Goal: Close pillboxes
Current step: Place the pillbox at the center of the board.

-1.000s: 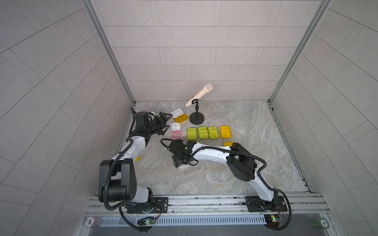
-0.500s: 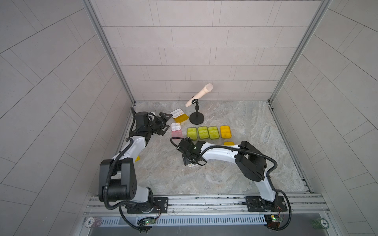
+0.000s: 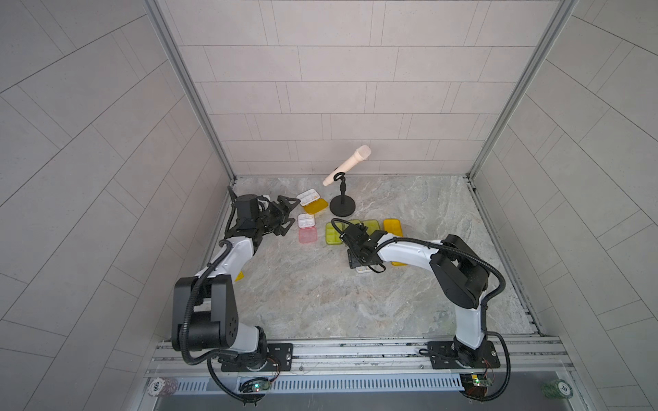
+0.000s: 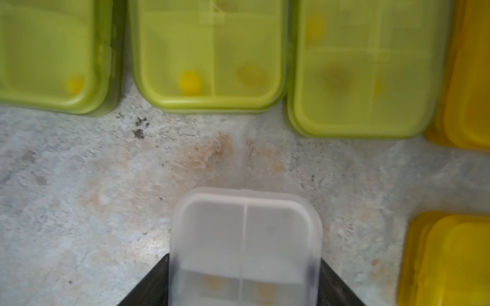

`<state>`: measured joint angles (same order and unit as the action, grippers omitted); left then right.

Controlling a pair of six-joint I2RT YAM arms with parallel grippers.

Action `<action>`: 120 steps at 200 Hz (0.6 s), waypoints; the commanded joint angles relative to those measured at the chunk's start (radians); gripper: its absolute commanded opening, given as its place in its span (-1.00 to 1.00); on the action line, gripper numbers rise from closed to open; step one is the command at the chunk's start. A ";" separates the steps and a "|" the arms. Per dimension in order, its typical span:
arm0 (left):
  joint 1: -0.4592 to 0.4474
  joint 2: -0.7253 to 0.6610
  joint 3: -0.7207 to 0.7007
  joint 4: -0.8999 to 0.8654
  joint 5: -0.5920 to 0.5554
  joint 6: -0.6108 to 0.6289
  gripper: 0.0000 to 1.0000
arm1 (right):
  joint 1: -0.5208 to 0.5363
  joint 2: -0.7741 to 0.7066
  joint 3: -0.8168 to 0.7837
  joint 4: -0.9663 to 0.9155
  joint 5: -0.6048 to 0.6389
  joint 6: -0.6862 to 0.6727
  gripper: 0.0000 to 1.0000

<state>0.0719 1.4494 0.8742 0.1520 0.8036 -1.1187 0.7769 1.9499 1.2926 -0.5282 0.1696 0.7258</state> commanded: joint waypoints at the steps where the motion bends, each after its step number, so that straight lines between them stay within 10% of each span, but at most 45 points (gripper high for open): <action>1: 0.008 0.013 -0.011 0.013 0.000 -0.003 0.83 | -0.029 -0.021 -0.047 -0.035 0.048 -0.038 0.50; 120: 0.008 0.031 -0.009 0.009 0.000 0.003 0.83 | -0.079 -0.050 -0.094 -0.027 -0.007 -0.080 0.64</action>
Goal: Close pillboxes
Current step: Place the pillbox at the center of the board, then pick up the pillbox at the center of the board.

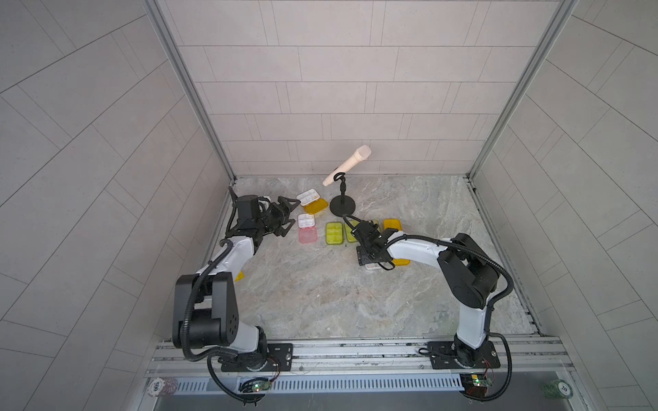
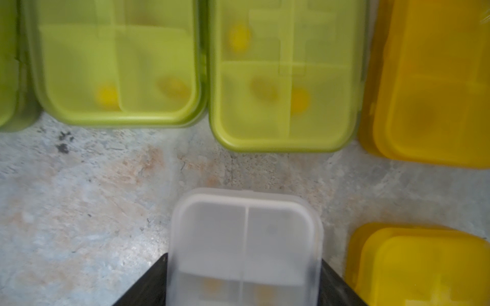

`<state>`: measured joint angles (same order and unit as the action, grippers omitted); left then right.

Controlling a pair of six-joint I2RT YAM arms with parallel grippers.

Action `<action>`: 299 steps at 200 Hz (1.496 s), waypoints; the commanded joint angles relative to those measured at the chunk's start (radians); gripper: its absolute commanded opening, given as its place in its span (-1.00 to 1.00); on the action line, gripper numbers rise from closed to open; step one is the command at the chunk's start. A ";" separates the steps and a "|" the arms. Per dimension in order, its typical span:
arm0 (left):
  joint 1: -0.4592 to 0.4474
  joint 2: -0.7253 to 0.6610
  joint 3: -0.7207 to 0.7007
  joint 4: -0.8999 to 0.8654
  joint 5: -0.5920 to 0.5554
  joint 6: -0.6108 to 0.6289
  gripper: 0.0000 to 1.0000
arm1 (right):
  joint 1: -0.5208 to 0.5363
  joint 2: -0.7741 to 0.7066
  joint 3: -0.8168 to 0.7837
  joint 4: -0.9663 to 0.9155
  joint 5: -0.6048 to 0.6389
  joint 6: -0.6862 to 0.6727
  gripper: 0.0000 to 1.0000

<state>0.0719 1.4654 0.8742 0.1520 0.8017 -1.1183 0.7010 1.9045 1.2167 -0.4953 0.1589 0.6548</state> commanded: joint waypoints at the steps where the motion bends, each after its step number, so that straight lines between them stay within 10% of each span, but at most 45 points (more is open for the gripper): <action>1: 0.008 0.014 -0.008 0.009 0.002 0.002 0.83 | -0.004 -0.005 -0.018 -0.060 0.004 -0.009 0.64; 139: 0.009 0.045 0.019 -0.077 -0.022 0.068 0.83 | 0.043 -0.257 0.042 -0.070 0.028 -0.154 0.72; 225: -0.121 0.098 0.323 -0.759 -0.673 0.617 0.80 | 0.010 -0.333 -0.041 0.043 0.017 -0.189 0.99; 299: -0.233 0.361 0.578 -0.907 -0.739 0.784 0.86 | -0.057 -0.446 -0.201 0.093 -0.071 -0.178 0.99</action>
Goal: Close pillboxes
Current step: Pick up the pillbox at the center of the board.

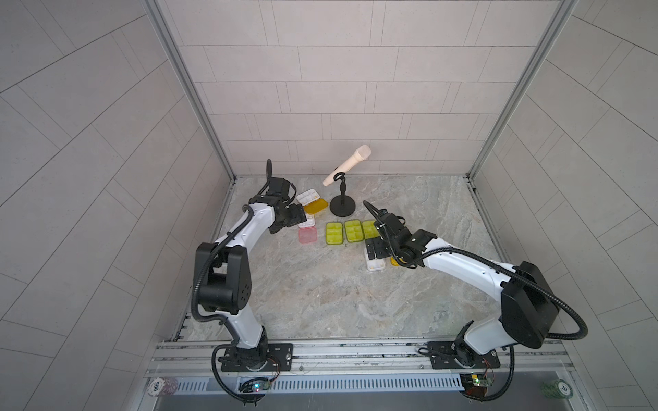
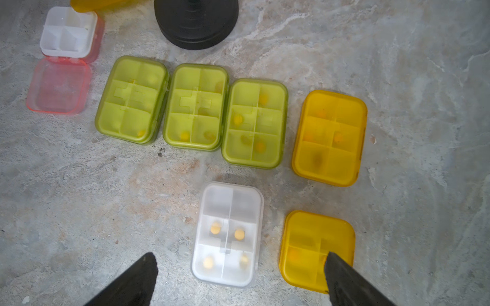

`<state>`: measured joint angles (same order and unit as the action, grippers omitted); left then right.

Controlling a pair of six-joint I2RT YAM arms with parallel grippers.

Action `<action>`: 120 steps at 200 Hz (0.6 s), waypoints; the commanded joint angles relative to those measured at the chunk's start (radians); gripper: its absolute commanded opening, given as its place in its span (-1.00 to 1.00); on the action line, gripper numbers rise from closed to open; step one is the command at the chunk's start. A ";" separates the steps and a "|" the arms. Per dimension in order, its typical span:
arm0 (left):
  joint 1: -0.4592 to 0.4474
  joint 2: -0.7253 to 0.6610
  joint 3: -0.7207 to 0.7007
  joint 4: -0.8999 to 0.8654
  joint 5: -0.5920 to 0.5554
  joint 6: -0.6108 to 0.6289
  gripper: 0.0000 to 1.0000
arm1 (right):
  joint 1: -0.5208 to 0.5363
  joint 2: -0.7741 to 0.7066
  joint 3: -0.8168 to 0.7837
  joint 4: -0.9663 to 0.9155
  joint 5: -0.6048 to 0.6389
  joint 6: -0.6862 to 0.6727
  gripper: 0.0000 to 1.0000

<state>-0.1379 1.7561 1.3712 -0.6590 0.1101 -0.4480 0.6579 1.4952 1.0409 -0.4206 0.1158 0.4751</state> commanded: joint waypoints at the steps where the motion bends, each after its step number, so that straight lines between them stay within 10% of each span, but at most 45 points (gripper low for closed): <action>1: -0.025 0.076 0.084 -0.097 -0.046 0.116 0.87 | -0.015 -0.037 -0.025 0.019 -0.028 0.002 0.99; 120: -0.095 0.418 0.429 -0.247 -0.075 0.200 0.97 | -0.021 -0.003 -0.017 0.020 -0.079 0.008 0.99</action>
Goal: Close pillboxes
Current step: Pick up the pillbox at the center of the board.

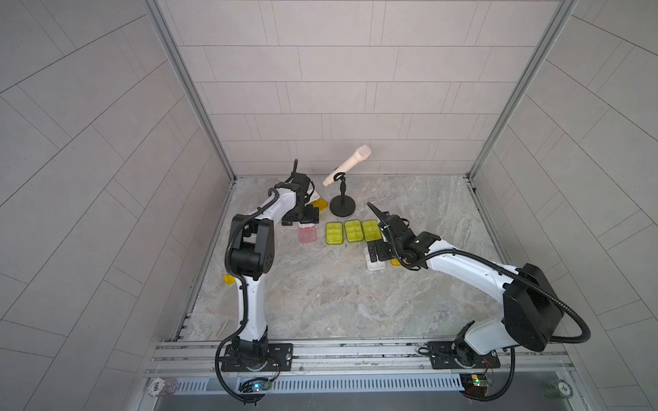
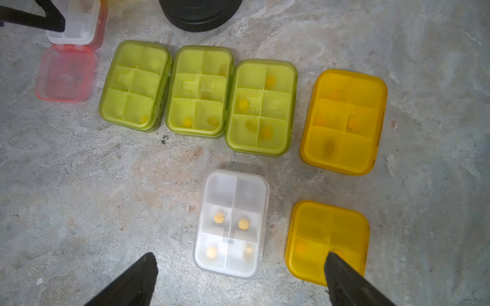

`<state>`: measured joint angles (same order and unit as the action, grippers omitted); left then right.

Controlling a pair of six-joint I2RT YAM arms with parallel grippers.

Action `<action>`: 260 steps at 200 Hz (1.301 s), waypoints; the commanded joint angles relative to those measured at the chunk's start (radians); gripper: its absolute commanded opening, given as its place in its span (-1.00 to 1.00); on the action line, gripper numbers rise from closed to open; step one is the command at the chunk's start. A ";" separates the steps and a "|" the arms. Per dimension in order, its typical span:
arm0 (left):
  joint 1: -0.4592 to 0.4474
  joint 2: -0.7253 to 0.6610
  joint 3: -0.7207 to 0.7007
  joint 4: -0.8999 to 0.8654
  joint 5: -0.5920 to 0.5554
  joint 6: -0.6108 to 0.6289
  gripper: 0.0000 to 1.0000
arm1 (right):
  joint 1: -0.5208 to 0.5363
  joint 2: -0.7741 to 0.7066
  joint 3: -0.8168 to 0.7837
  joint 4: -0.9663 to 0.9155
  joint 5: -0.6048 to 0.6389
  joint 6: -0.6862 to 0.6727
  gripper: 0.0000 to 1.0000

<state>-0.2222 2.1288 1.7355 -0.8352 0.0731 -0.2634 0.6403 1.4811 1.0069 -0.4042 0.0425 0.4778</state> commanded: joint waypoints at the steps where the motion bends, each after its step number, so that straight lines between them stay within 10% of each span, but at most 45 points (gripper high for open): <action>1: -0.012 0.047 0.067 -0.072 -0.038 0.016 0.97 | -0.004 0.011 0.017 0.004 -0.006 0.005 0.99; 260: -0.004 0.176 0.124 -0.018 -0.089 -0.077 0.73 | -0.005 -0.016 -0.014 -0.013 -0.020 0.012 0.94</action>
<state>-0.2337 2.3135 1.8912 -0.8799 -0.0017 -0.3225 0.6403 1.4979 1.0107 -0.4103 0.0189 0.4866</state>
